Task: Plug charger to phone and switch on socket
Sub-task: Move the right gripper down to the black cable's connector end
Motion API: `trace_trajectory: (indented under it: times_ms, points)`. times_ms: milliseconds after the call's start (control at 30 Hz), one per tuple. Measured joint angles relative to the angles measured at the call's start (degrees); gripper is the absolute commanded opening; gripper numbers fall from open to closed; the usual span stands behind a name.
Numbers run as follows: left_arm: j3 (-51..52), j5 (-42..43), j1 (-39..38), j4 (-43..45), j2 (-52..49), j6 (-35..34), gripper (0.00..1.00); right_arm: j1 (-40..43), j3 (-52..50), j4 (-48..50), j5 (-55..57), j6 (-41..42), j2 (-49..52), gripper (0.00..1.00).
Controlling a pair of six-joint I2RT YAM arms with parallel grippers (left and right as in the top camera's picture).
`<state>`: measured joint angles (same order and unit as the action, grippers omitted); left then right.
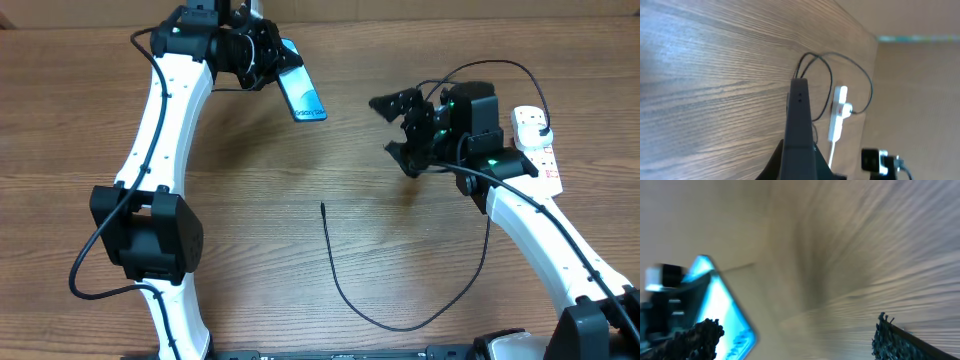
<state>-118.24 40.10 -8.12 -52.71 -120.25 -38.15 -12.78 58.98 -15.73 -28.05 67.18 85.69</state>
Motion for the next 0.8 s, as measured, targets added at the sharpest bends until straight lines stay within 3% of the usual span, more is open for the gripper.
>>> trace_trajectory:
  times_ms: [167,433,800]
  points:
    - [0.0,3.2,0.3,-2.6,0.0,10.8,0.04,-0.1,0.2,-9.9,1.8,-12.6,0.0,1.00]
    - [0.0,5.1,0.3,-5.9,0.0,26.7,0.04,-2.1,0.2,-17.4,6.5,-31.8,0.0,1.00]
    - [0.0,5.4,0.7,-6.0,0.0,32.7,0.04,-13.5,0.2,-18.0,16.5,-39.4,0.0,1.00]
